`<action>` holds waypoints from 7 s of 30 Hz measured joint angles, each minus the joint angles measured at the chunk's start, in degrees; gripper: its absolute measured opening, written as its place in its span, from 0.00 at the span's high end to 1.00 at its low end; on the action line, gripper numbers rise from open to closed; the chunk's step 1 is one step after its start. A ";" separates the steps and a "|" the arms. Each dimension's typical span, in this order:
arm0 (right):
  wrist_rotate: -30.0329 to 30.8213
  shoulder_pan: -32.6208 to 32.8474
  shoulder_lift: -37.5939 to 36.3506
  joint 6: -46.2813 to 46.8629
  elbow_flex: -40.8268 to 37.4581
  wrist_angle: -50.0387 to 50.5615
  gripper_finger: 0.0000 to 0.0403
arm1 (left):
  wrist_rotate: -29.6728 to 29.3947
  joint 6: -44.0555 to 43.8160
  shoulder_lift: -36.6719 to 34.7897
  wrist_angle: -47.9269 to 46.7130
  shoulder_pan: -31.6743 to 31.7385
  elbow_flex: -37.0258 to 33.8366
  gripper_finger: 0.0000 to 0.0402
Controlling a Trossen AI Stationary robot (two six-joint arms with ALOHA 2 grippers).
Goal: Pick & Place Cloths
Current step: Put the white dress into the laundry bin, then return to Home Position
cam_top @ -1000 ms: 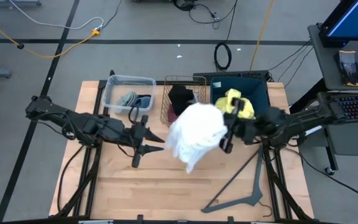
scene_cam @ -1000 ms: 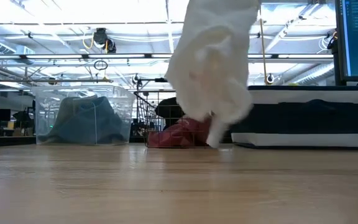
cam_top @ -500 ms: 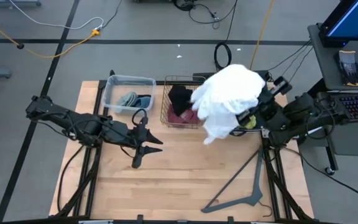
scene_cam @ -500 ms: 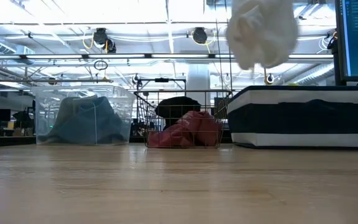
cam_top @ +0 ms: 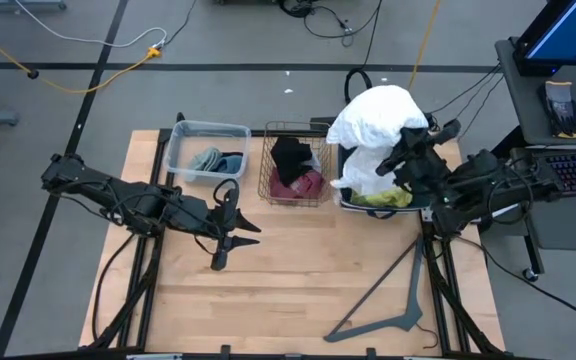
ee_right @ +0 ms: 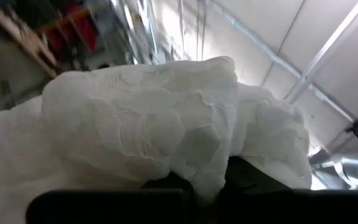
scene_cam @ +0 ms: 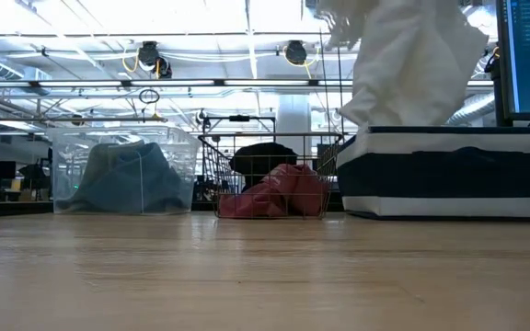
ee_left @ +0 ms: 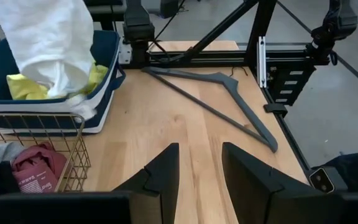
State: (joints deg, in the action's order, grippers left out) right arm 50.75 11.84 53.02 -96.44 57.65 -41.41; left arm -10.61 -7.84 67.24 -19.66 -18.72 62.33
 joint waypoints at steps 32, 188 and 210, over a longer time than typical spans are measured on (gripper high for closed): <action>20.42 -17.22 0.80 6.72 -10.93 8.79 0.96 | 0.02 0.00 0.00 -0.33 -0.04 0.00 0.69; -55.27 -6.16 -42.76 100.05 -40.49 52.44 1.00 | 6.08 8.76 -64.20 10.75 -0.31 -51.41 0.69; -55.32 -6.10 -45.80 92.50 -45.21 50.50 1.00 | 7.06 11.51 -66.34 11.70 7.06 -56.30 0.69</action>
State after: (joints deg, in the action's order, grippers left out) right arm -4.57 5.74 7.22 -3.94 12.44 9.09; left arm -3.55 3.68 0.91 -7.96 -11.66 6.02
